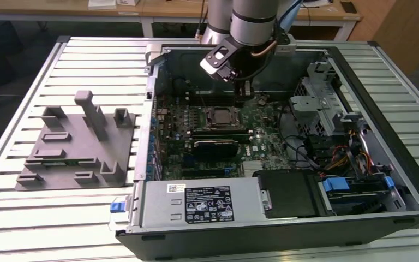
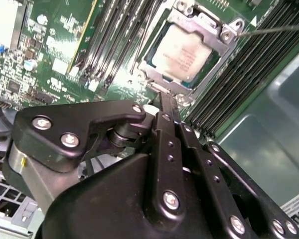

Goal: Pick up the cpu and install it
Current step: 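Close the cpu cover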

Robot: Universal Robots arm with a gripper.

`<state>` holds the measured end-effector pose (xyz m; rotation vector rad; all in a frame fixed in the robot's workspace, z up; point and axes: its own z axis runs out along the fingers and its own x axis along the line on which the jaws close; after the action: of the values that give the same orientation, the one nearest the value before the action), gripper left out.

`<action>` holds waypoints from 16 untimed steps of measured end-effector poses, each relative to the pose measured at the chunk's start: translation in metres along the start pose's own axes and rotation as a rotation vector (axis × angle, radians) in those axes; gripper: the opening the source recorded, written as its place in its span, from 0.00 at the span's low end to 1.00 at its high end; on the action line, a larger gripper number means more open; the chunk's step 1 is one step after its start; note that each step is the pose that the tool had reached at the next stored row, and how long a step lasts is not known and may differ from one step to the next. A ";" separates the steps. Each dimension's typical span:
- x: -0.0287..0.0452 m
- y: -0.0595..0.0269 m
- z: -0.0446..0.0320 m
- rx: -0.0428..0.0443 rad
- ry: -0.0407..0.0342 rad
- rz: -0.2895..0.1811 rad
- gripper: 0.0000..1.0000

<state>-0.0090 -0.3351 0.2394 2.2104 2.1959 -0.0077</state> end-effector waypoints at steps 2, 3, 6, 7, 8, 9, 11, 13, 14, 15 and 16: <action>-0.0005 -0.0039 0.0005 0.0000 -0.0002 0.000 0.11; -0.0009 -0.0060 0.0008 0.0001 -0.0002 0.000 0.11; -0.0024 -0.0101 0.0018 0.0001 -0.0003 0.001 0.11; -0.0029 -0.0112 0.0022 0.0001 -0.0002 0.001 0.11; -0.0033 -0.0122 0.0027 0.0000 -0.0002 0.001 0.11; -0.0037 -0.0131 0.0033 0.0000 -0.0001 0.001 0.11; -0.0043 -0.0145 0.0044 0.0001 -0.0002 0.001 0.11; -0.0045 -0.0161 0.0054 0.0001 -0.0003 0.001 0.11; -0.0045 -0.0172 0.0058 0.0001 -0.0003 0.001 0.11; -0.0045 -0.0184 0.0063 0.0001 -0.0002 0.001 0.11; -0.0045 -0.0197 0.0069 0.0001 -0.0002 0.001 0.11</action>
<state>-0.0286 -0.3396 0.2324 2.2118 2.1943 -0.0079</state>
